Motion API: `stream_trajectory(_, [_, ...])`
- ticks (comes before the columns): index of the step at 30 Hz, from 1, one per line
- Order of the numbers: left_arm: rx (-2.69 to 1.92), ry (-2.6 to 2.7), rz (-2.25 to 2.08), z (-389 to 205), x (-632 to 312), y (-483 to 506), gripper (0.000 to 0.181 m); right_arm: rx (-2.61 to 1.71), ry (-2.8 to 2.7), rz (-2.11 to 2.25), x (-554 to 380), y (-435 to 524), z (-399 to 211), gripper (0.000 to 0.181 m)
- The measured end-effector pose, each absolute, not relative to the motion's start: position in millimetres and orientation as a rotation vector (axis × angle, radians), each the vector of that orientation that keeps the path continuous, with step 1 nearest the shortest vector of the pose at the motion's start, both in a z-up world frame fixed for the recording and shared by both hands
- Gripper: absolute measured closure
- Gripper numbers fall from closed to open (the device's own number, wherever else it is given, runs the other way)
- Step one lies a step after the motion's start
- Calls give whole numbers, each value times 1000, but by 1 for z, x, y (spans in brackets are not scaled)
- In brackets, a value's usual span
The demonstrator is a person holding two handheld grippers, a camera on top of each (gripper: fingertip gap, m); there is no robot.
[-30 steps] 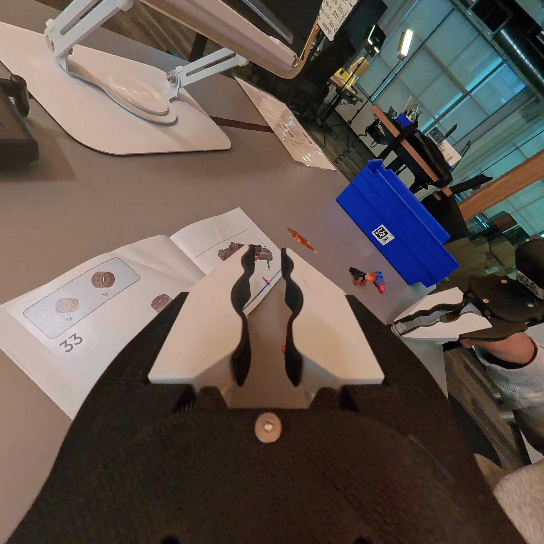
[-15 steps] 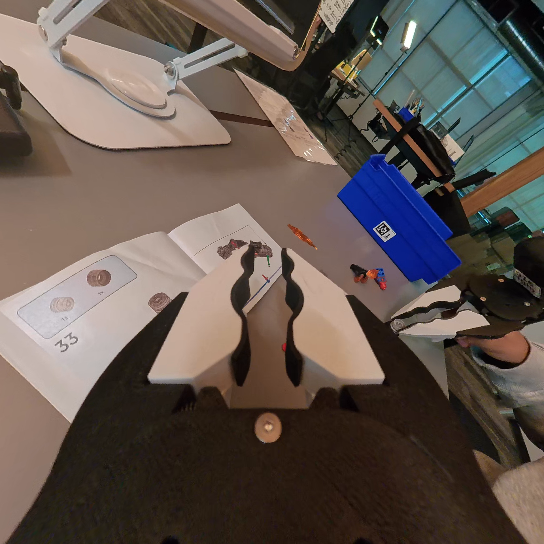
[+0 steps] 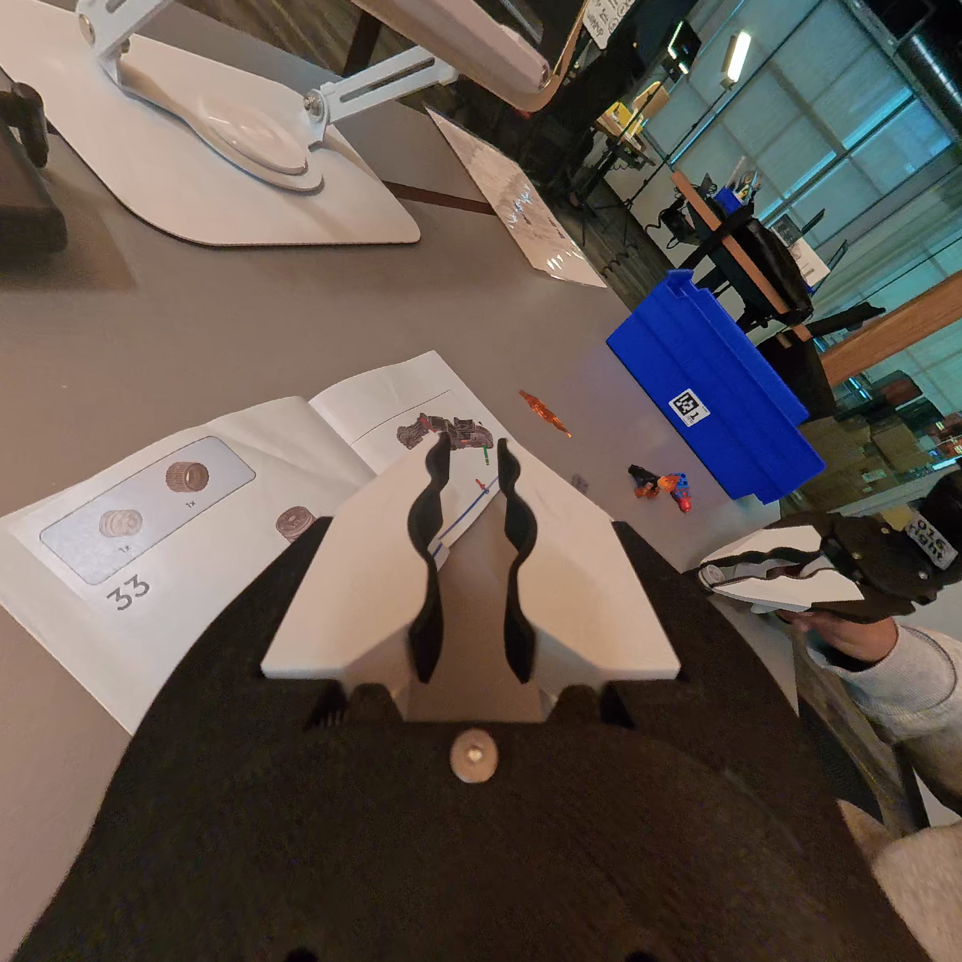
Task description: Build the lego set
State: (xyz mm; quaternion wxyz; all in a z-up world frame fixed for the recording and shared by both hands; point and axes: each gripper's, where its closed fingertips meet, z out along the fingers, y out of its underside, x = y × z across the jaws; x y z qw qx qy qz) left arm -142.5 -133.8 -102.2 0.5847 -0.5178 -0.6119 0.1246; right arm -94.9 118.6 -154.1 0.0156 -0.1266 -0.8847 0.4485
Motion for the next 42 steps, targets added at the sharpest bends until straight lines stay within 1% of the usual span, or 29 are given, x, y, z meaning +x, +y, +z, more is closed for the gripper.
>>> stream_trajectory(4, [-1206, -1438, 293, -104, -143, -136, 166, -354, -2734, 1422, -95, 119, -154, 165])
stream_trajectory(15, [-1227, -1437, 286, -106, -143, -130, 166, -445, -2822, 1400, -94, 118, -153, 165])
stream_trajectory(17, [-1229, -1441, 285, -107, -144, -130, 166, -433, -2880, 1359, -93, 119, -150, 140])
stream_trajectory(19, [-1225, -1441, 283, -107, -144, -131, 166, -380, -2908, 1330, -93, 119, -140, 131])
stream_trajectory(23, [-1218, -1434, 282, -105, -143, -131, 166, -121, -3019, 1143, -87, 118, -126, 134])
stream_trajectory(26, [-1228, -1431, 275, -106, -144, -127, 166, 168, -3074, 845, -87, 118, -129, 143])
stream_trajectory(30, [-1255, -1436, 282, -109, -144, -125, 166, 539, -3110, 413, -92, 126, -145, 140])
stream_trajectory(31, [-1258, -1440, 285, -110, -144, -126, 167, 601, -3106, 356, -94, 126, -147, 142])
stream_trajectory(34, [-1252, -1438, 270, -111, -144, -125, 166, 723, -3127, 295, -92, 123, -149, 150])
stream_trajectory(38, [-1254, -1431, 268, -109, -144, -124, 166, 810, -3129, 171, -91, 127, -156, 152])
stream_trajectory(39, [-1254, -1428, 265, -108, -144, -123, 166, 824, -3120, 151, -91, 127, -158, 155])
stream_trajectory(40, [-1252, -1427, 264, -108, -144, -123, 166, 833, -3115, 149, -90, 127, -159, 165])
stream_trajectory(42, [-1248, -1427, 260, -108, -144, -123, 166, 842, -3110, 167, -88, 125, -157, 165])
